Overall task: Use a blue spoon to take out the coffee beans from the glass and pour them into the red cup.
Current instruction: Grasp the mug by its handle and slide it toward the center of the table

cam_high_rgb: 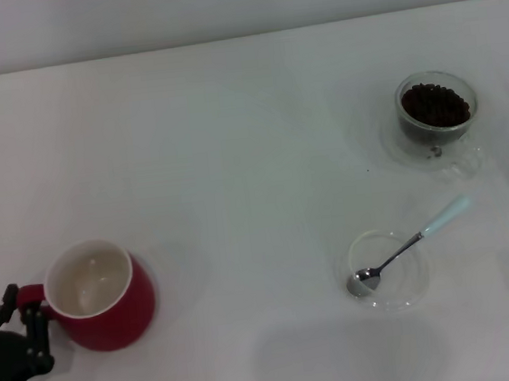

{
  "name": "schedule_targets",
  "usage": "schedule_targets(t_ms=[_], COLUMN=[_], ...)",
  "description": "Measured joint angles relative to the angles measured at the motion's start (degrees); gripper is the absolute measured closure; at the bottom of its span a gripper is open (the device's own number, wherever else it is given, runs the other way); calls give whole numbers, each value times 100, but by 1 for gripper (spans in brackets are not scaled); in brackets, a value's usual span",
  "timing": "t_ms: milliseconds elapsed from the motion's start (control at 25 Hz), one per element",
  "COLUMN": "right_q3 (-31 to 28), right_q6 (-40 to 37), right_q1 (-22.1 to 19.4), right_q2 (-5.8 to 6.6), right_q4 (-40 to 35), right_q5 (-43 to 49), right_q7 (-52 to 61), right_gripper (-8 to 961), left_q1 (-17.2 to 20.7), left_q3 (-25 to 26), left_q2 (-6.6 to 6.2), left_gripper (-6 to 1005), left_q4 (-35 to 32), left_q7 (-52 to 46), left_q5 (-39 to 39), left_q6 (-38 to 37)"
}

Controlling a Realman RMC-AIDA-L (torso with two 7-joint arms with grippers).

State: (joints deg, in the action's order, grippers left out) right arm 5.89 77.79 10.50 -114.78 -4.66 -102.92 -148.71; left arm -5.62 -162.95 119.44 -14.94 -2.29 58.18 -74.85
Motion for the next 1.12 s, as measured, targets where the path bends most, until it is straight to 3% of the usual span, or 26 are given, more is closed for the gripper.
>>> schedule_targets(t_ms=[1120], right_q3=[0], right_q6=[1], right_q1=[49], right_q2=[0], right_q4=[0], right_q5=[-62], right_q7=[-46], right_gripper=[523], left_q1=[-1433], left_q3=[1], left_q2=[18], left_gripper=[858], left_q4=[-93], left_q7=[-37], left_q5=[-1102], left_q6=[1090])
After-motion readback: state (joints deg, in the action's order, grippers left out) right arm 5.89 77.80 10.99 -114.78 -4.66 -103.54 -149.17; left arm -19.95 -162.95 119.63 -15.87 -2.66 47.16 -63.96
